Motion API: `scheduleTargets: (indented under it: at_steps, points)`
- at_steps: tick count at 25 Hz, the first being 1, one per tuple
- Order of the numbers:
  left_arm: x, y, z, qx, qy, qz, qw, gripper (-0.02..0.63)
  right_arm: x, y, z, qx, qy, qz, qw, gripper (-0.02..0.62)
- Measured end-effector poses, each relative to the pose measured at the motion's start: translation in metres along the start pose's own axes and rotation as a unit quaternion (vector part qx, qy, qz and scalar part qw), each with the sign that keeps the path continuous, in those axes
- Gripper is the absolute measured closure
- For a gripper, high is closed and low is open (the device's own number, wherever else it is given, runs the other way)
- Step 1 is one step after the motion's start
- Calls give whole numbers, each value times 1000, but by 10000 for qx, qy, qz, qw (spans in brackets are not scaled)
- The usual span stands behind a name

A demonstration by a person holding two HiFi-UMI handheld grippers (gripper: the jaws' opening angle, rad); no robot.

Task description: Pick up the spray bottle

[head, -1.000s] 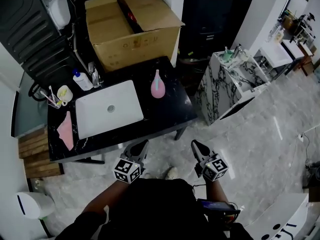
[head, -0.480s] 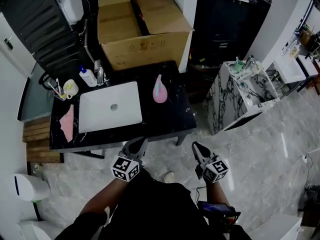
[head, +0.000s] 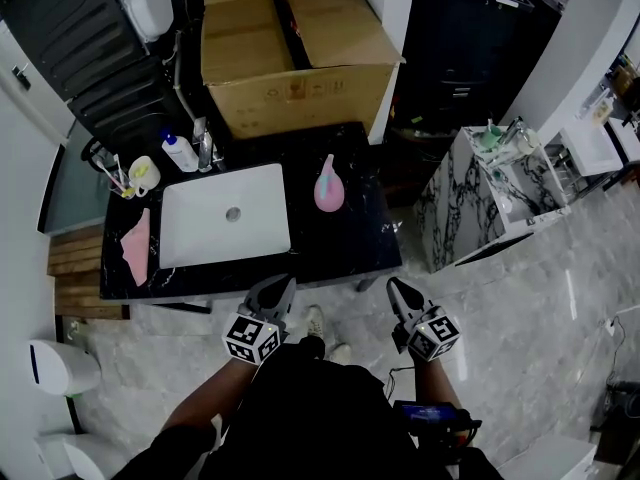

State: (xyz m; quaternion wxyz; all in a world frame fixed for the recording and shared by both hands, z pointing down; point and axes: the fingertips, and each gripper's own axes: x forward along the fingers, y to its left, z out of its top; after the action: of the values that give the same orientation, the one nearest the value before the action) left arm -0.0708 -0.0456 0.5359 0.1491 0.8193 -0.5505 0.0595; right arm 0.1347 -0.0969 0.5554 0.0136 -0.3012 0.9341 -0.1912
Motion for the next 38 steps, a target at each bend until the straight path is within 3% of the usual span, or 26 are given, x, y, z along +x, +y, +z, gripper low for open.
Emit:
scheduleTargets:
  at_steps: [22, 32, 38]
  points:
    - [67, 81, 34, -258, -228, -453, 9984, 599, 112, -43, 53, -740, 424, -165, 9962, 569]
    - [68, 101, 39, -392, -324, -172, 9986, 599, 155, -56, 76, -1066, 536, 143, 9927, 569]
    - [72, 105, 43, -493, -342, 221, 9980, 599, 186, -63, 86, -1199, 679, 667, 9882, 568]
